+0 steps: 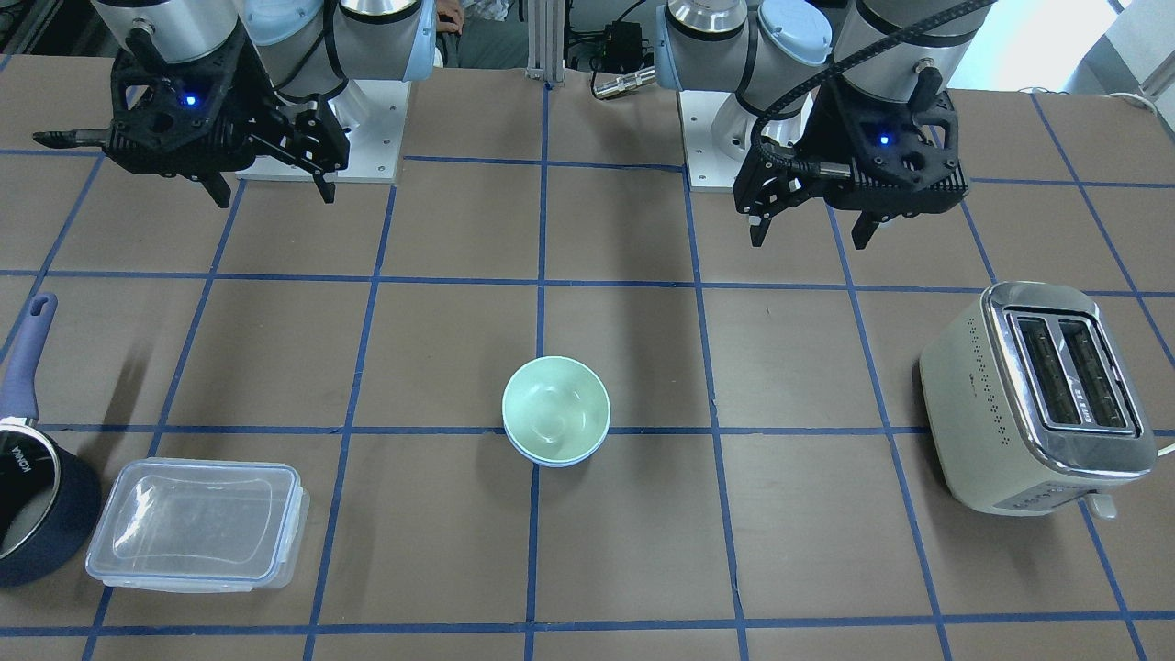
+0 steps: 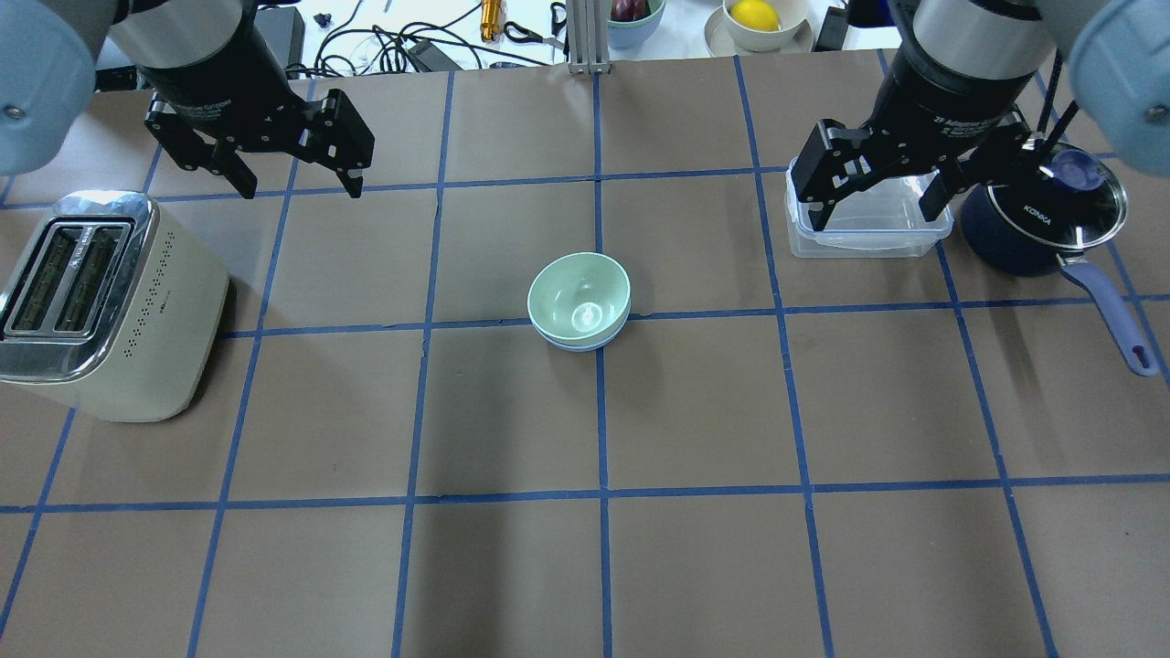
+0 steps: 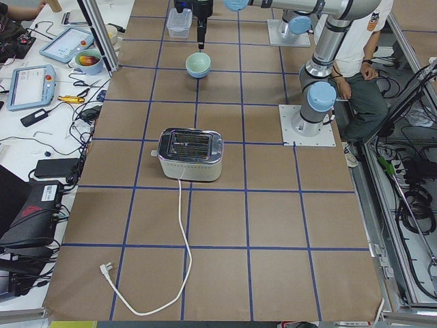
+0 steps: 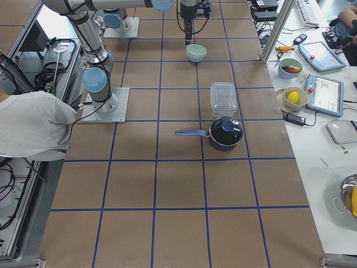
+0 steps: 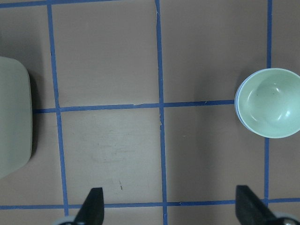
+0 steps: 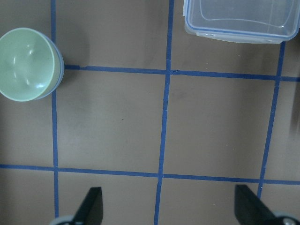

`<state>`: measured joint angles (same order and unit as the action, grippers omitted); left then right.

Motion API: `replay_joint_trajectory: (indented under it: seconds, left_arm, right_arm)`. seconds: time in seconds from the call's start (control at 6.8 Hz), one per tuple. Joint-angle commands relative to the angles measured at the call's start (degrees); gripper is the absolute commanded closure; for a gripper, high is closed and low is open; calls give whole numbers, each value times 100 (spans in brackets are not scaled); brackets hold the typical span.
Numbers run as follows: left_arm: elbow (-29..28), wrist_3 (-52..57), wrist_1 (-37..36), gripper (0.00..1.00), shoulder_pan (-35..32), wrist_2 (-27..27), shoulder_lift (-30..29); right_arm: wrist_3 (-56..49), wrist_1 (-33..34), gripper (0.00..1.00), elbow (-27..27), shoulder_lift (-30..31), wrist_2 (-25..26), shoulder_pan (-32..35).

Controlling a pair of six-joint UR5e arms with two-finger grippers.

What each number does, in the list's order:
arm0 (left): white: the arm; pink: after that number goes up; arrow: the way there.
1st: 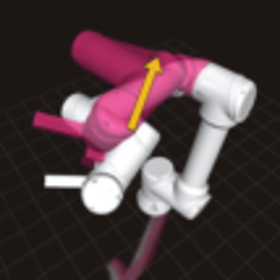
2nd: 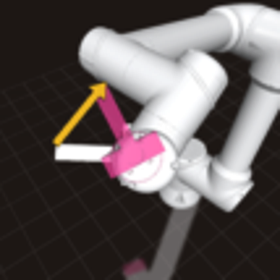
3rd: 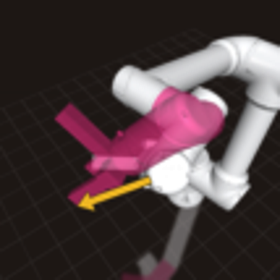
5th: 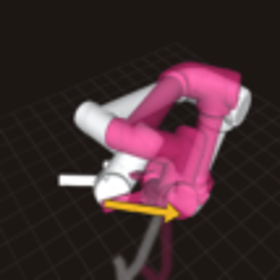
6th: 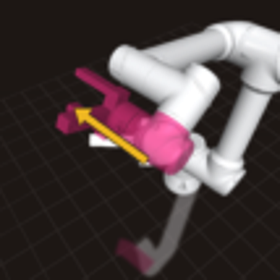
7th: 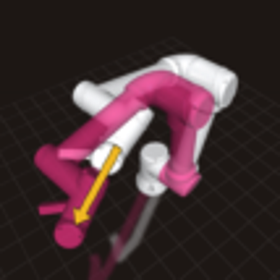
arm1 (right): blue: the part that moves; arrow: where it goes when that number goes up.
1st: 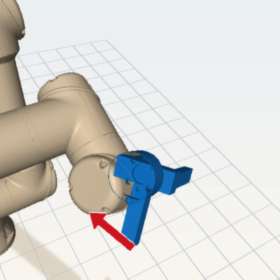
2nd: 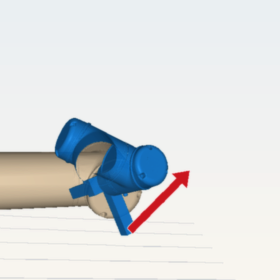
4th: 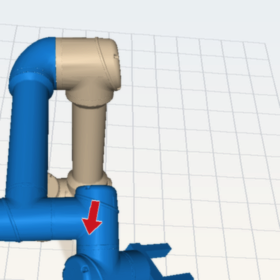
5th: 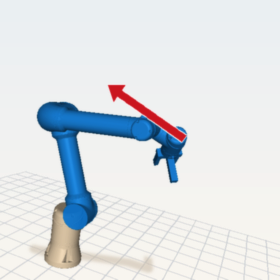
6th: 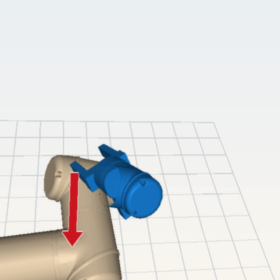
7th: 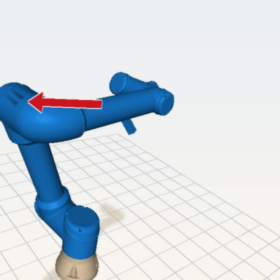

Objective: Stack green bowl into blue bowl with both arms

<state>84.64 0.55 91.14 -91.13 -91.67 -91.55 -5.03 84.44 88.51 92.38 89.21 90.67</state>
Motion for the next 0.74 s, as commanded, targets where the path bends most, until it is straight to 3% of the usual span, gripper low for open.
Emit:
replay_joint_trajectory:
  seconds: [0.0,0.59]
  left_arm:
    - [0,-2,0,0,-2,9,-3]
    - [0,-2,0,0,-2,0,-3]
  right_arm:
    - [-174,-95,0,-53,-27,17,-5]
    - [-130,-86,0,-35,-27,43,12]
